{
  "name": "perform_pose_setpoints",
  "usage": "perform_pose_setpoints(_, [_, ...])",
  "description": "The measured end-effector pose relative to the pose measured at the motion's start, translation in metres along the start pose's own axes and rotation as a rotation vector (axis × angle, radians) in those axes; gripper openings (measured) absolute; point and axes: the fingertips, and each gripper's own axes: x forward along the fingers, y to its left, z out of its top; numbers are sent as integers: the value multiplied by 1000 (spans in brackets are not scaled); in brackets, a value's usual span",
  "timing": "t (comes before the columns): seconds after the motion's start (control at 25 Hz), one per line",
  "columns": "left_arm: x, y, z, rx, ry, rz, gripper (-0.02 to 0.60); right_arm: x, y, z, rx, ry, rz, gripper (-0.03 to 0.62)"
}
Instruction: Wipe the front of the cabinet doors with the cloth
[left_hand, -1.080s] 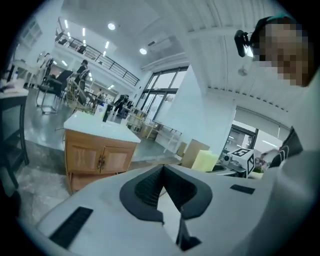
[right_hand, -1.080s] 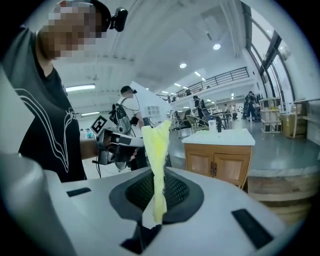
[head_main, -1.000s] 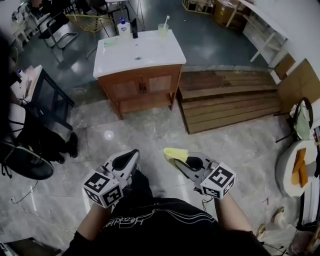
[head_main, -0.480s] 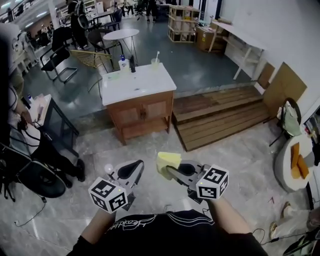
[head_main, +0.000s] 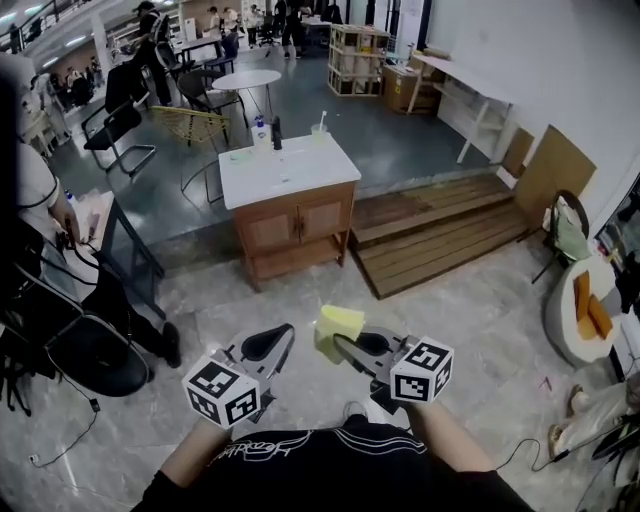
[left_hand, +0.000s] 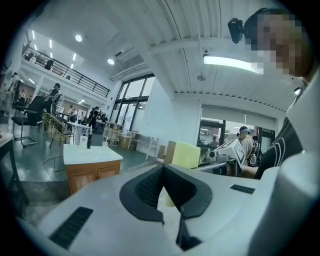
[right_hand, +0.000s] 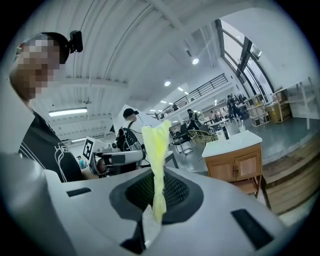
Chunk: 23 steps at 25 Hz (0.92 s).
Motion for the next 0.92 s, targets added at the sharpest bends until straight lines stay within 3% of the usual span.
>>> perform_pose_setpoints(0.28, [-35, -2, -4, 1, -17, -18, 6, 7, 35, -2, -14, -25, -20, 41])
perform_pose_setpoints(0.92, [-76, 14, -11, -5, -29, -12, 6, 30, 62, -13, 16, -40, -16, 41])
